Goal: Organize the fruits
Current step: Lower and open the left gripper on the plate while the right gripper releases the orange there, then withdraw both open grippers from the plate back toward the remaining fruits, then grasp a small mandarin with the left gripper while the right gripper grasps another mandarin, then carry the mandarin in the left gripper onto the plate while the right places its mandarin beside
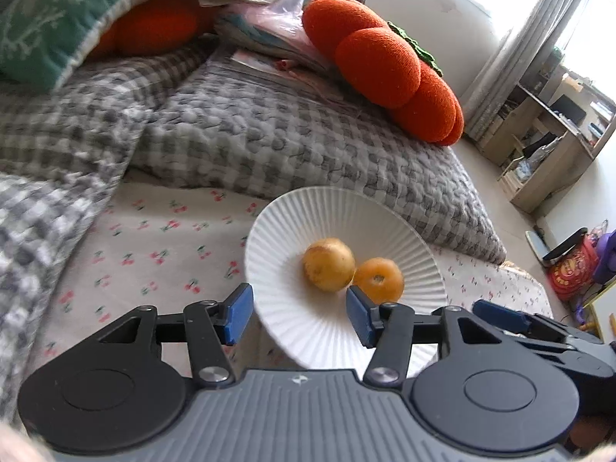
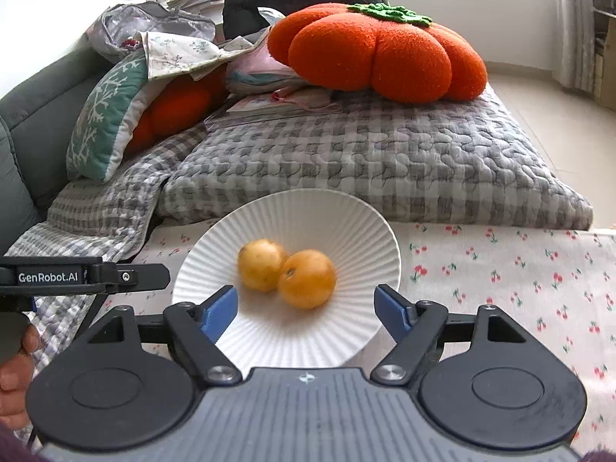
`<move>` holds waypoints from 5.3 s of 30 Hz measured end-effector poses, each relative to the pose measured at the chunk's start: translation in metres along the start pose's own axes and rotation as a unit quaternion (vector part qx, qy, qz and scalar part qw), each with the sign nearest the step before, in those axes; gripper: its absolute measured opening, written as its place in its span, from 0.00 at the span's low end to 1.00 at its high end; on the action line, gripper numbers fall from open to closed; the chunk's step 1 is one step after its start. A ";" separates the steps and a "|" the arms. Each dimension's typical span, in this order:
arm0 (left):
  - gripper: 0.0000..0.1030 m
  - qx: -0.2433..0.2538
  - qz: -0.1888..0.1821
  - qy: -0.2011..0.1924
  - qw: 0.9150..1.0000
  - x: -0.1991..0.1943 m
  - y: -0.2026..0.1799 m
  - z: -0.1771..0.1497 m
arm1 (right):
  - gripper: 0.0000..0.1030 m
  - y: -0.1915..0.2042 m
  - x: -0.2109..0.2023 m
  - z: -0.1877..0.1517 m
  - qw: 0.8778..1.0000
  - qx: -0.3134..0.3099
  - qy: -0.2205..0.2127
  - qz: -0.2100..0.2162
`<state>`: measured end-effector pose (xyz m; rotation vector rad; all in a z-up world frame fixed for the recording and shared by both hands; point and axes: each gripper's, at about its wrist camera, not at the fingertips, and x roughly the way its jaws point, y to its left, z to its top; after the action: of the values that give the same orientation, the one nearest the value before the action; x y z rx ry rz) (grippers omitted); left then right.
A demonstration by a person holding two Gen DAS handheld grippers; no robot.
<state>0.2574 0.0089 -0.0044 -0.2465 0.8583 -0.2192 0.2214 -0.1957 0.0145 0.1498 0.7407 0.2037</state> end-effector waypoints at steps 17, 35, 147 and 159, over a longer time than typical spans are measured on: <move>0.70 0.041 0.085 -0.010 0.995 -0.063 -0.006 -0.056 | 0.84 0.028 -0.056 -0.038 0.999 0.004 -0.002 -0.034; 0.89 0.078 0.092 -0.015 0.993 -0.073 -0.014 -0.072 | 0.91 0.041 -0.087 -0.058 1.000 -0.002 -0.001 -0.023; 0.29 -0.048 0.036 -0.003 0.998 -0.023 0.032 -0.043 | 0.31 0.042 -0.014 -0.050 0.999 -0.020 0.013 -0.039; 0.29 -0.023 -0.007 -0.016 1.000 0.008 -0.005 -0.021 | 0.31 0.023 0.012 -0.030 0.999 -0.020 0.000 -0.045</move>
<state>0.2455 -0.0008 -0.0218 -0.2992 0.8317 -0.2080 0.2070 -0.1690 -0.0107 0.0774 0.7405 0.1330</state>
